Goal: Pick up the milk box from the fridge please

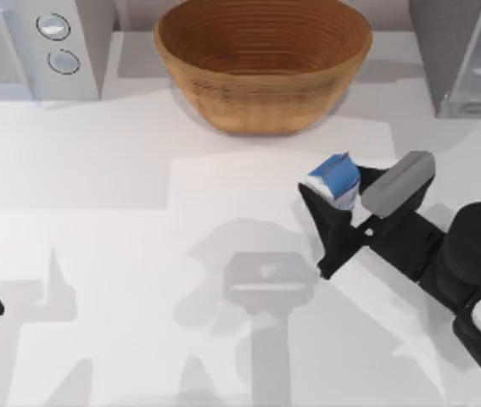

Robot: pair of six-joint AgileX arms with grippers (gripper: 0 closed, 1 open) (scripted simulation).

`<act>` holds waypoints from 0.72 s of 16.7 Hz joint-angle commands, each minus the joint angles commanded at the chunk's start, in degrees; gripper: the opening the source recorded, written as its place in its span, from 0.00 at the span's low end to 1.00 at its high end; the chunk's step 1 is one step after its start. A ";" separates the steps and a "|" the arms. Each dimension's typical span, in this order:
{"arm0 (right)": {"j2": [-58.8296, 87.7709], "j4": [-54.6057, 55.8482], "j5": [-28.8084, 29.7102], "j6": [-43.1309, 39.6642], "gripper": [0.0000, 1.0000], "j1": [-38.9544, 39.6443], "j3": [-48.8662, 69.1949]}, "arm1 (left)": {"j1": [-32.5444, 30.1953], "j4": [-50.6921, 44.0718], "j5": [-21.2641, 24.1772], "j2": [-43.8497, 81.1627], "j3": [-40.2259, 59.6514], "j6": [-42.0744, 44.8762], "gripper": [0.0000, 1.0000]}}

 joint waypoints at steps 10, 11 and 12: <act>4.16 -2.69 1.44 -0.16 0.00 0.96 6.12 | 0.00 0.00 0.00 0.00 0.00 0.00 1.00; 5.35 -3.61 1.86 -0.15 0.00 1.44 8.59 | 0.00 0.00 0.00 0.00 0.00 0.00 1.00; 6.49 -4.54 2.25 -0.11 0.00 1.98 11.01 | 0.00 0.00 0.00 0.00 0.00 0.00 1.00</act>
